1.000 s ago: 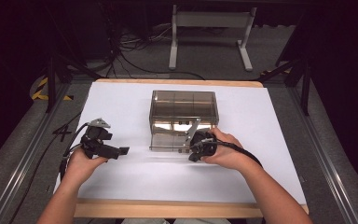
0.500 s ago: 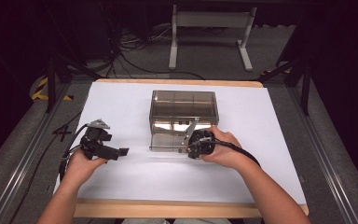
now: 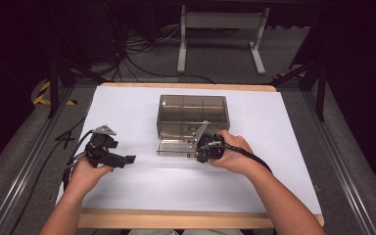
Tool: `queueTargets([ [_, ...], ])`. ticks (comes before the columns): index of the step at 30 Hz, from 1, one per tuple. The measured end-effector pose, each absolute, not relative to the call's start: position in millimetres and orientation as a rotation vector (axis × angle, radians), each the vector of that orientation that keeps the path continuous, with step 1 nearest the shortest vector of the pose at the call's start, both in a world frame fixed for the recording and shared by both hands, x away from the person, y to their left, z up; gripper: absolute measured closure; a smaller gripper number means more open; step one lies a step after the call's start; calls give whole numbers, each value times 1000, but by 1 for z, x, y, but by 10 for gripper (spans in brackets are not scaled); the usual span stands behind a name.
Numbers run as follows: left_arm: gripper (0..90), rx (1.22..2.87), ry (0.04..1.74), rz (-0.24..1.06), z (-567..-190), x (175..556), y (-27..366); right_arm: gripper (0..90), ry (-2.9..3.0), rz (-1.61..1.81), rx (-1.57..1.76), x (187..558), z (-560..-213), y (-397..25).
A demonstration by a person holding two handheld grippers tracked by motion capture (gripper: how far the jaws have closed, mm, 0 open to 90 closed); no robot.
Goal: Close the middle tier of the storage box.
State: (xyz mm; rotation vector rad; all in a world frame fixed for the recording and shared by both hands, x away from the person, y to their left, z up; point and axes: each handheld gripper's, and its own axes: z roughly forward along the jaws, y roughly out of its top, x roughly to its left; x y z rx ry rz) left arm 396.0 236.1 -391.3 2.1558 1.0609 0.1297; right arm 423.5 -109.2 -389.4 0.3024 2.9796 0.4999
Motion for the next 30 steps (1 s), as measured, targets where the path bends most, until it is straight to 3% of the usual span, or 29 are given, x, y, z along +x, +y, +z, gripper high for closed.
queueTargets([
  [30,44,2154,1070,124,-392,396,239,900,2904,556,402,446,-384,-118],
])
